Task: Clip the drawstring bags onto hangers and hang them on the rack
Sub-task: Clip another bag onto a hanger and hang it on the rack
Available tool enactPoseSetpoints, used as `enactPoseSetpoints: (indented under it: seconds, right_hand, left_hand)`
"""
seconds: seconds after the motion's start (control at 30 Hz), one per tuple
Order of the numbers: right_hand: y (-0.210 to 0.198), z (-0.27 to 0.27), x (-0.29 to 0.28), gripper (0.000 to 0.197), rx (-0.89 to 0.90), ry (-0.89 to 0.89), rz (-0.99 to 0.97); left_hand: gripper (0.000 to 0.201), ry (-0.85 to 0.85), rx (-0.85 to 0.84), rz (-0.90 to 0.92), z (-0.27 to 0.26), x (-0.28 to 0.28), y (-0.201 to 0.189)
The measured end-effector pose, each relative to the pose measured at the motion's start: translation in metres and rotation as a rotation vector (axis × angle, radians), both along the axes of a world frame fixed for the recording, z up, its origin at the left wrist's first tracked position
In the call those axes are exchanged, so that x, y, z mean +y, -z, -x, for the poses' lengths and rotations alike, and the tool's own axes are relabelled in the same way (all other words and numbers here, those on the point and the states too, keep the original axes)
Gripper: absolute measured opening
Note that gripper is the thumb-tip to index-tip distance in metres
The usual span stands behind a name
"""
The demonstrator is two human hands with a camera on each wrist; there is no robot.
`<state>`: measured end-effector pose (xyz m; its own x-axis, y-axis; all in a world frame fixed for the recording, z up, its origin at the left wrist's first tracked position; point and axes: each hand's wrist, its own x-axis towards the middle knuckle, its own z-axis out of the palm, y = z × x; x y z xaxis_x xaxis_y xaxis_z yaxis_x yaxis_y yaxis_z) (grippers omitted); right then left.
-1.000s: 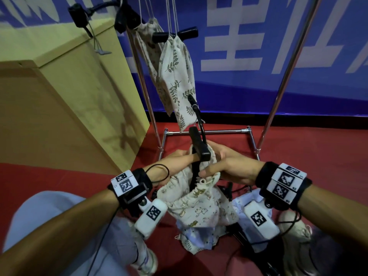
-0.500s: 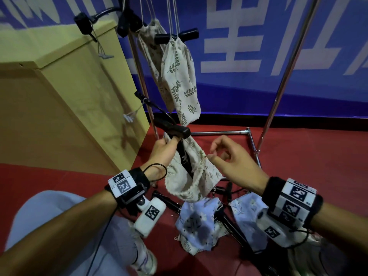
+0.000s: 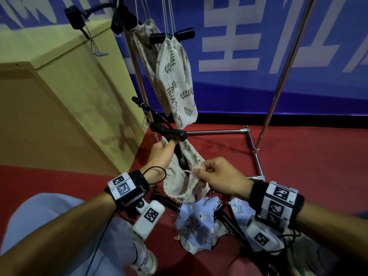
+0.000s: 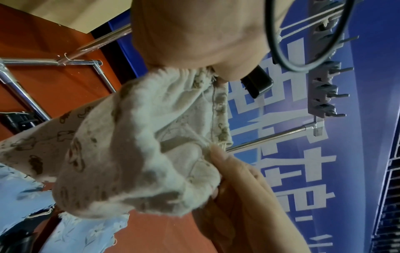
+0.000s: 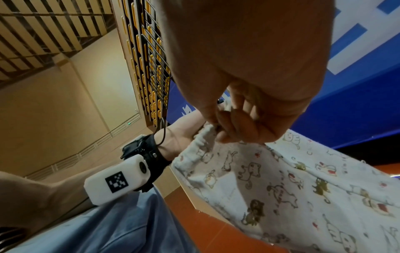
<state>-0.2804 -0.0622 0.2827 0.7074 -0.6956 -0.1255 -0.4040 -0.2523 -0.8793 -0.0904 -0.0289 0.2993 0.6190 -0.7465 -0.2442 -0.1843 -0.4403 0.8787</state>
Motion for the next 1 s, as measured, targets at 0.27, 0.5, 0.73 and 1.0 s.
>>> enactPoseSetpoints:
  seconds: [0.27,0.5,0.73,1.0]
  right_hand:
    - [-0.001,0.003,-0.018,0.044,0.021,-0.012,0.095]
    - [-0.014,0.004,-0.048,0.02,-0.042,0.036,0.718]
    - [-0.016,-0.019,-0.039,0.008,-0.469,0.191,-0.068]
    - [-0.013,-0.019,-0.05,0.013,-0.556,0.294,-0.427]
  left_hand:
    - [0.036,-0.06,-0.017,0.02,-0.019,0.002,0.001]
    - [0.041,-0.05,-0.005,-0.019,-0.035,0.009,0.01]
    - [0.044,-0.036,0.023,-0.032,-0.042,0.015,0.014]
    - [0.04,-0.019,0.001,-0.043,-0.041,0.015,0.014]
